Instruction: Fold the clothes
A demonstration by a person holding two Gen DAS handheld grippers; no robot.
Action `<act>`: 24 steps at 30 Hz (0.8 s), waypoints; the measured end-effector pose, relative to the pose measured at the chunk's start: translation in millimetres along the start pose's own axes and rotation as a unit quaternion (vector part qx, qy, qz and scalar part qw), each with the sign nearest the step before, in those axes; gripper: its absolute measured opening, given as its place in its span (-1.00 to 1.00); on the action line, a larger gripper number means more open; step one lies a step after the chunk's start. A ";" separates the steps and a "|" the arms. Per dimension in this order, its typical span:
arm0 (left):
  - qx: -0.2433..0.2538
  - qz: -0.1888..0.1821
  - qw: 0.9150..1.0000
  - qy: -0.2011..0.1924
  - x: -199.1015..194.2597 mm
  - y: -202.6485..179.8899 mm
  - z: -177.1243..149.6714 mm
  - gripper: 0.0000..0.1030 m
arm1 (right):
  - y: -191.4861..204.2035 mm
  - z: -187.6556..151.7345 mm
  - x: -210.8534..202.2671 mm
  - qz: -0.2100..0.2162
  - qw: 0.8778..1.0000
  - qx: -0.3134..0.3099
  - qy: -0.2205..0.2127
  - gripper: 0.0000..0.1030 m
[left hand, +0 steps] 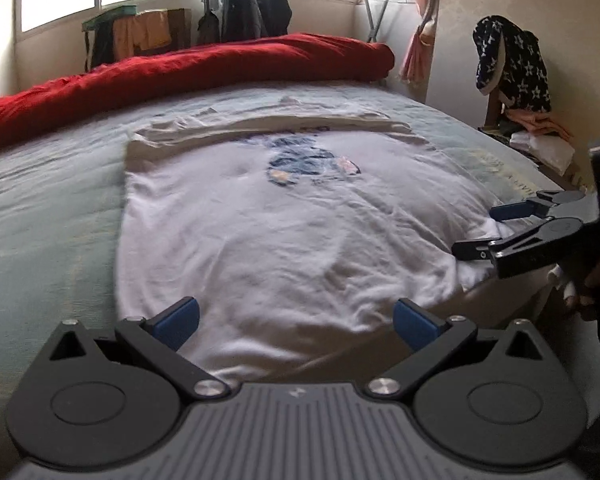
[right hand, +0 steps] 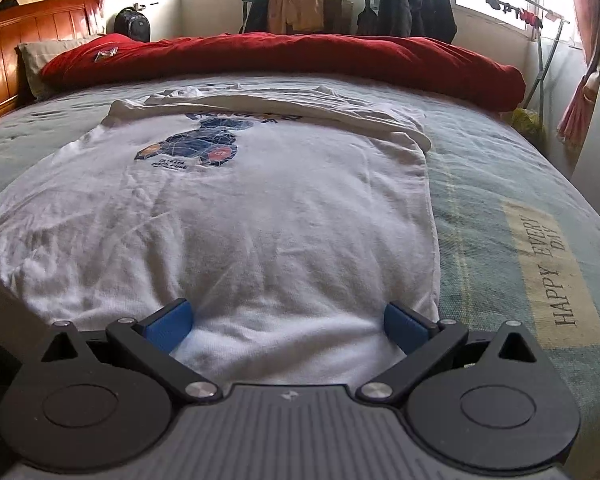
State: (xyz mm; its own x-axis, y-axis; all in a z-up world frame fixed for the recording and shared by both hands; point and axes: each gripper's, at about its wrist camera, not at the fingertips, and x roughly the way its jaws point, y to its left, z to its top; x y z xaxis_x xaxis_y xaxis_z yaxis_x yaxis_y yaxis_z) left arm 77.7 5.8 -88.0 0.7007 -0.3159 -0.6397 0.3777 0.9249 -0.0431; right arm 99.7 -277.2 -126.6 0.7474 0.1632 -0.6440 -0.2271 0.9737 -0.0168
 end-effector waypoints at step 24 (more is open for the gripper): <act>-0.006 0.015 1.000 0.015 12.6 3.2 -20.3 0.98 | 0.7 -9.5 -19.0 -0.004 1.000 -0.012 0.004 1.00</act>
State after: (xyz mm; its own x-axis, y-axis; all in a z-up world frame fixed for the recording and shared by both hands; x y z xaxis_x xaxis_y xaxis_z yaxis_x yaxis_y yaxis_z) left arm 75.5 9.1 -111.8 0.6930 -0.2827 -0.6632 0.3501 0.9361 -0.0332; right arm 79.5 -281.1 -121.7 0.7436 0.1546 -0.6506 -0.2364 0.9709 -0.0395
